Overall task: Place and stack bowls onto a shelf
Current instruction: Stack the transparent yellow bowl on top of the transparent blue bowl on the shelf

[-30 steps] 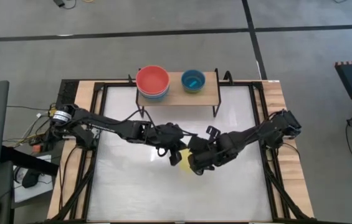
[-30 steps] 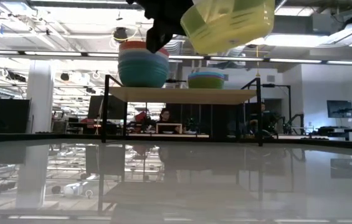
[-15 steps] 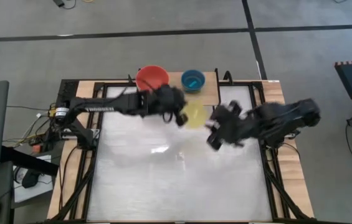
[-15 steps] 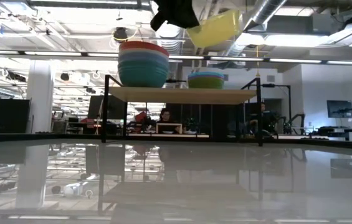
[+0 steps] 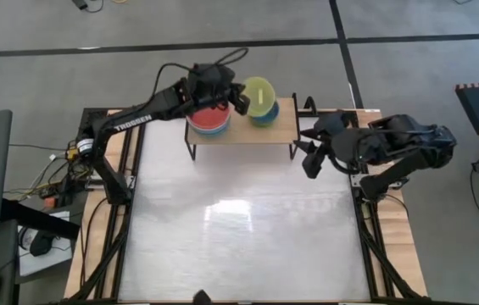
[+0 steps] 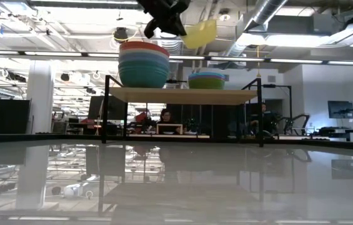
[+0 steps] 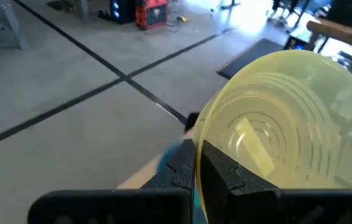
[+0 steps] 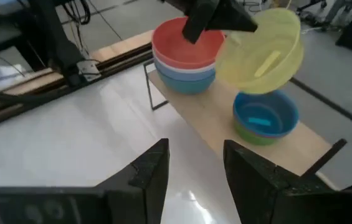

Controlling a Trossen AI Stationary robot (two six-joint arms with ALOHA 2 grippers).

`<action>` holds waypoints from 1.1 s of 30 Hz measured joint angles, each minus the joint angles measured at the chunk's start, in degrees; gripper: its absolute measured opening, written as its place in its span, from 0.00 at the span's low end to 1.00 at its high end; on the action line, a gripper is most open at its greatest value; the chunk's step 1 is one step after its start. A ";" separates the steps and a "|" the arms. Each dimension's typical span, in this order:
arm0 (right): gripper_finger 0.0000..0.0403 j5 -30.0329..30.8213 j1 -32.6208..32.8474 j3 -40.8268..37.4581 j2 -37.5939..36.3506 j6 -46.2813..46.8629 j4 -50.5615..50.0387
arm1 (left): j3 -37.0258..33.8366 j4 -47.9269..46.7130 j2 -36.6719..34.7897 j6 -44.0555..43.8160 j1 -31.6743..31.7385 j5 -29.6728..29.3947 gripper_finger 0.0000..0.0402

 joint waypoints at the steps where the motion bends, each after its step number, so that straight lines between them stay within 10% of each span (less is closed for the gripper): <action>1: 0.44 -0.05 -0.46 -0.02 0.06 -0.92 -0.01 | 0.08 0.12 -0.02 -0.20 0.66 -0.04 0.00; 18: 0.44 -3.14 -7.21 -0.13 1.95 -8.16 0.10 | 1.39 4.15 8.02 -1.02 3.92 0.03 0.00; 33: 0.44 -3.11 -8.55 -0.13 1.61 -9.16 -0.18 | 3.49 10.14 12.02 22.13 4.68 1.42 0.00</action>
